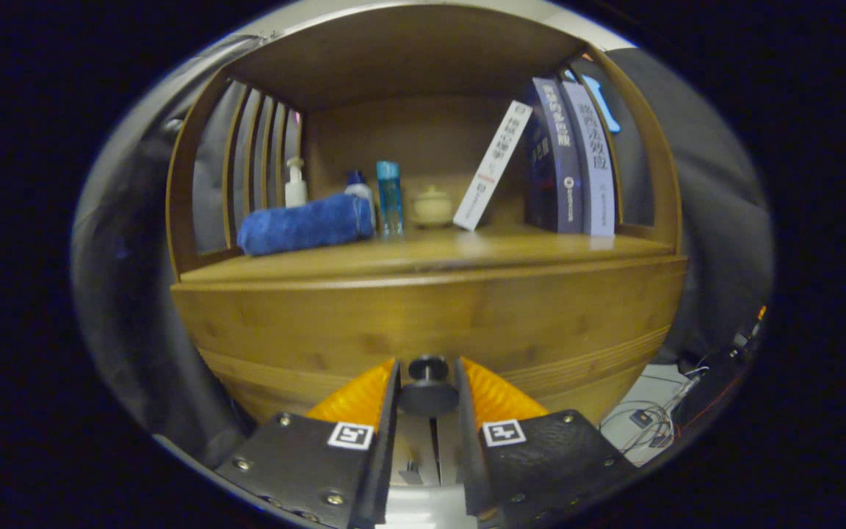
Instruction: Pull open the drawer, take out the items inside it, and place them on the countertop above the cabinet.
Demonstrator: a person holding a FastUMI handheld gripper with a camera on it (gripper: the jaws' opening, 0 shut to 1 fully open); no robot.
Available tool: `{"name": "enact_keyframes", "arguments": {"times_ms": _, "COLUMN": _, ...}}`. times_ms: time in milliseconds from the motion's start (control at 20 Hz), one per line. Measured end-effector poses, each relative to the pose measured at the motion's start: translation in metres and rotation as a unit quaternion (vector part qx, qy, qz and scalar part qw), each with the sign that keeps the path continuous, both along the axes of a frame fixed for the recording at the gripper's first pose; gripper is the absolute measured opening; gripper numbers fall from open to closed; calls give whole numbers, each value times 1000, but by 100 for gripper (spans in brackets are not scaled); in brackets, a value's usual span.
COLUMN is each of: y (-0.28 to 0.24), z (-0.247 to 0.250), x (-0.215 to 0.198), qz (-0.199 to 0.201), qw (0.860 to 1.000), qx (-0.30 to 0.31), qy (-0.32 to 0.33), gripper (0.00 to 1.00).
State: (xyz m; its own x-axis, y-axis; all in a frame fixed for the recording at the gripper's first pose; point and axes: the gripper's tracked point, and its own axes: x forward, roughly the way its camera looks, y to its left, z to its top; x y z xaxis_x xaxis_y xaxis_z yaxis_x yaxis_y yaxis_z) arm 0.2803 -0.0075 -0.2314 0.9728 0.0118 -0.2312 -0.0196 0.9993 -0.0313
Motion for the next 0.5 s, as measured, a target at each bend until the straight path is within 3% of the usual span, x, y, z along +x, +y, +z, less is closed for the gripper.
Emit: {"name": "enact_keyframes", "arguments": {"times_ms": 500, "y": 1, "z": -7, "x": 6, "qz": 35, "qw": 998, "qx": 30, "qy": 38, "gripper": 41}}
